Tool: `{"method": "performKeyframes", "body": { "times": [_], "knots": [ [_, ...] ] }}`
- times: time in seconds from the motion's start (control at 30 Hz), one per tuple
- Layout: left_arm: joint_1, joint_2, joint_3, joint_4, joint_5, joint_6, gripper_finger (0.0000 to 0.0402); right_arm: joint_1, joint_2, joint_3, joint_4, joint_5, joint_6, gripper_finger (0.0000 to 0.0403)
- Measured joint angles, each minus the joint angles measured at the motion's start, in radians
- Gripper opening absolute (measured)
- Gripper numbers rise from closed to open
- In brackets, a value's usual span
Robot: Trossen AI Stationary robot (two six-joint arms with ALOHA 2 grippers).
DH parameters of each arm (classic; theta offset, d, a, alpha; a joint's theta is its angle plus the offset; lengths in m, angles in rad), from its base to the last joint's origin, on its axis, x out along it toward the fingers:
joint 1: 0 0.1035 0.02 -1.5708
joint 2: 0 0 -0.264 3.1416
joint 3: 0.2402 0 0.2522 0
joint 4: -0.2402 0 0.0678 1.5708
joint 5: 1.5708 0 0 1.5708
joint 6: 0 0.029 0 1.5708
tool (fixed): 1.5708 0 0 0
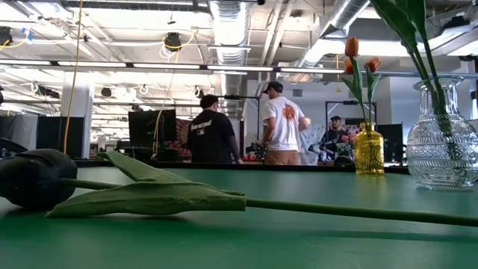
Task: Sort flowers into vase by color
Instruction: Put the top black tulip into the bottom transparent flower vase
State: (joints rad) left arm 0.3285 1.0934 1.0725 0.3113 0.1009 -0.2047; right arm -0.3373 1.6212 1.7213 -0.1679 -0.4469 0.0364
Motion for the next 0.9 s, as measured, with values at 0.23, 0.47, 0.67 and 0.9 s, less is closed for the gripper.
{"method": "performKeyframes", "body": {
  "times": [0.23, 0.47, 0.67, 0.9],
  "knots": [
    [0.021, -0.117, 0.001, -0.273, 0.076, -0.053, 0.0000, -0.011, -0.054, 0.000, -0.145, 0.000, 0.002, 0.0282],
    [0.021, -0.246, 0.001, -0.607, 0.215, -0.108, 0.0000, -0.001, -0.090, 0.000, -0.196, -0.003, 0.081, 0.0282],
    [0.004, -0.375, 0.000, -0.755, 0.383, -0.113, 0.0000, 0.048, -0.097, 0.000, -0.201, -0.003, 0.144, 0.0282],
    [-0.039, -0.534, 0.000, -0.815, 0.392, -0.124, 0.0000, 0.149, -0.097, 0.000, -0.201, 0.076, 0.209, 0.0282]
  ]
}}
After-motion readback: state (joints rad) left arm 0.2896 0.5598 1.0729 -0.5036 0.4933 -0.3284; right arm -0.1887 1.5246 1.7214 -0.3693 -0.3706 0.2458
